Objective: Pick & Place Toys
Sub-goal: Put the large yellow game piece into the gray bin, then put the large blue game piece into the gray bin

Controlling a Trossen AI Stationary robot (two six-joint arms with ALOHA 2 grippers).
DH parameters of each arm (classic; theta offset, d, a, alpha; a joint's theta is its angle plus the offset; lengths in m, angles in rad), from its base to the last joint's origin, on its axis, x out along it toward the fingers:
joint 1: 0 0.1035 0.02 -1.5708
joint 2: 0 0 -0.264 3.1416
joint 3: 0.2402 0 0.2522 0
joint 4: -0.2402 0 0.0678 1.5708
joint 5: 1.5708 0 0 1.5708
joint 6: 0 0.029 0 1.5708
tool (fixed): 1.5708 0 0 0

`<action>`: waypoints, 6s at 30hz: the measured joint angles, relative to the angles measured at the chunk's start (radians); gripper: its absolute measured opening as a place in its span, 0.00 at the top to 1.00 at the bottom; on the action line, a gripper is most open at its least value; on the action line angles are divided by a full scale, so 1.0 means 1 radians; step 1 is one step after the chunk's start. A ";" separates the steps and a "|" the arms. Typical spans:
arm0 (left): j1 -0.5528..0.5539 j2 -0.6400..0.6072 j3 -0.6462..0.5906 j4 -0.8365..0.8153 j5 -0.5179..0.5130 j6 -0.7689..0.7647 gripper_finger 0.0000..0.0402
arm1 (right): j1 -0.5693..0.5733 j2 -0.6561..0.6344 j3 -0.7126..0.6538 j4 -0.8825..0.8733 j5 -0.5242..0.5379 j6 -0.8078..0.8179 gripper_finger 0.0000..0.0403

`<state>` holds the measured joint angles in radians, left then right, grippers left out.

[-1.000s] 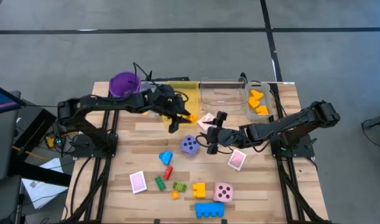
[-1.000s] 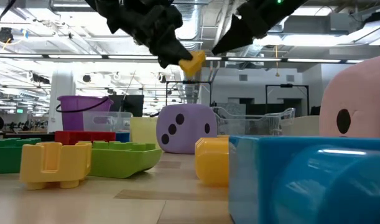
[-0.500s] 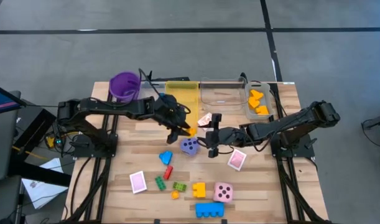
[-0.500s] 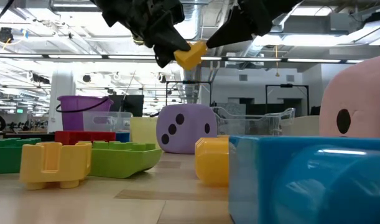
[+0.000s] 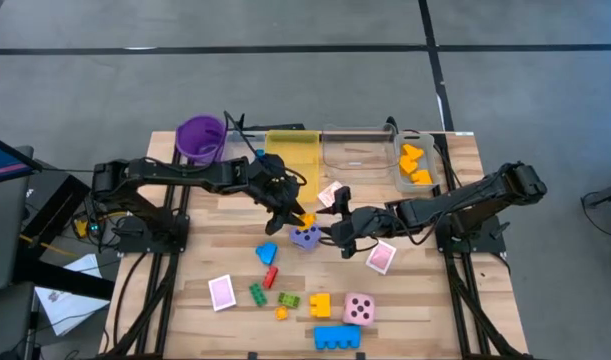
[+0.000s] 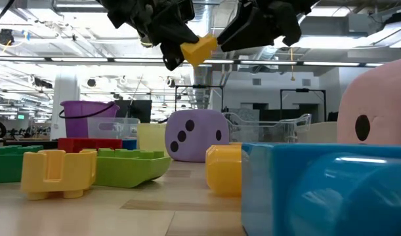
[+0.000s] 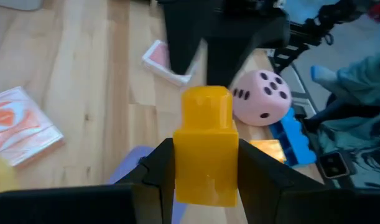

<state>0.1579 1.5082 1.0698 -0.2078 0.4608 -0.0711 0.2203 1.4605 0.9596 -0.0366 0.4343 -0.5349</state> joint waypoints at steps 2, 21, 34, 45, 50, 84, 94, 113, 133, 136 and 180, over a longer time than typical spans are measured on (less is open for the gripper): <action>-0.011 0.000 0.000 0.013 0.004 -0.013 0.72 | 0.000 0.000 0.000 0.000 -0.001 0.000 0.46; -0.035 0.015 0.000 0.092 0.015 -0.024 0.72 | 0.000 0.000 0.000 0.084 -0.164 -0.124 0.46; -0.032 0.079 0.000 0.187 0.084 -0.073 0.72 | 0.000 0.000 0.000 0.079 -0.231 -0.154 0.46; -0.031 0.072 0.000 0.219 0.124 -0.092 0.72 | -0.001 0.000 0.000 0.067 -0.228 -0.146 0.46; -0.031 0.072 0.000 0.237 0.132 -0.093 0.72 | -0.001 0.000 0.001 0.052 -0.227 -0.146 0.46; 0.077 -0.003 0.001 0.078 0.111 0.012 0.51 | 0.002 0.001 -0.001 0.041 -0.227 -0.014 0.65; 0.231 -0.250 -0.002 -0.005 -0.199 0.268 0.51 | -0.021 -0.021 0.001 0.018 0.131 0.217 0.65; 0.274 -0.497 -0.378 0.220 -0.356 0.228 0.54 | -0.341 -0.255 0.001 -0.875 0.646 1.273 0.63; 0.275 -0.494 -0.484 0.538 -0.409 0.250 0.56 | -0.626 -0.300 0.000 -1.235 0.374 1.546 0.45; 0.275 -0.494 -0.485 0.546 -0.409 0.250 0.56 | -0.631 -0.277 0.000 -1.223 0.374 1.496 0.41; -0.548 -0.185 -0.410 0.475 -1.288 -0.009 0.56 | 0.344 -0.262 -0.417 -0.142 0.789 1.222 0.38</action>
<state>-0.3905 1.3229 0.6596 0.2667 -0.8269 -0.0803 0.5640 1.1988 0.5426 -0.1783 1.2232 0.6872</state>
